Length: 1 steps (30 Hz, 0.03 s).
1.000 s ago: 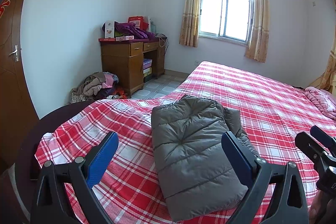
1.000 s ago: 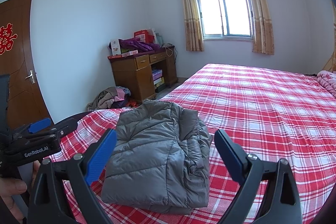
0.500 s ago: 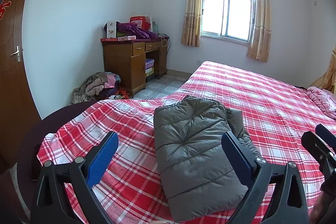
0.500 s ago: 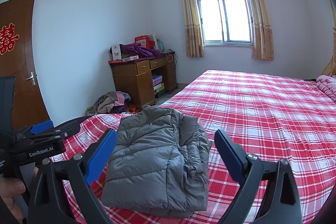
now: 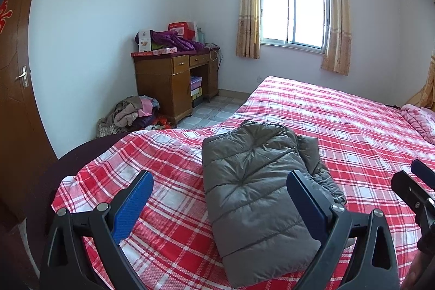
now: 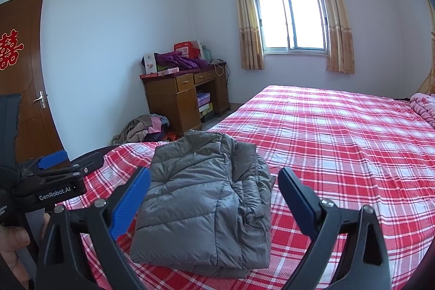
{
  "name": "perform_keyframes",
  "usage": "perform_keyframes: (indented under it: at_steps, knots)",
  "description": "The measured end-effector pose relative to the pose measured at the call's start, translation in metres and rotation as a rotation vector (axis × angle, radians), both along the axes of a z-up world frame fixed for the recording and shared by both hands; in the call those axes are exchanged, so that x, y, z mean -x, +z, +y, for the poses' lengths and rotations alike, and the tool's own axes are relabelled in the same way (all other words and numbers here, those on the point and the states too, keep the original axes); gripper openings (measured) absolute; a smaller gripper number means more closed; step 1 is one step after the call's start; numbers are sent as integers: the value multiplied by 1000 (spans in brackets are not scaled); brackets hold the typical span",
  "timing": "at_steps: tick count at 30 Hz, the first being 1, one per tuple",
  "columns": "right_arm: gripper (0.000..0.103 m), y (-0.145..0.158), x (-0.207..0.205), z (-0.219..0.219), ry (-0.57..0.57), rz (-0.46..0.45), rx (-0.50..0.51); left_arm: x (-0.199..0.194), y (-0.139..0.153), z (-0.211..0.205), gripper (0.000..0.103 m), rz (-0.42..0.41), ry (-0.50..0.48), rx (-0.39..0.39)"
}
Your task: Fold large clothes
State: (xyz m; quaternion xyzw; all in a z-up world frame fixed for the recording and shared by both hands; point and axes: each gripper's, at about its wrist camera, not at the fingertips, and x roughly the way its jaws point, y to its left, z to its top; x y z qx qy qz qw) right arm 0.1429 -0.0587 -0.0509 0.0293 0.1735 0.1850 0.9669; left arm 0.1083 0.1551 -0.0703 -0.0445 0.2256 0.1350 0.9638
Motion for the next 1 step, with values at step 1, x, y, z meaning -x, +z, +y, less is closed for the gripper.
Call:
perform_keyframes:
  at_steps: [1]
  knots:
    - [97, 0, 0, 0, 1, 1, 0, 0, 0, -1, 99, 1, 0, -10]
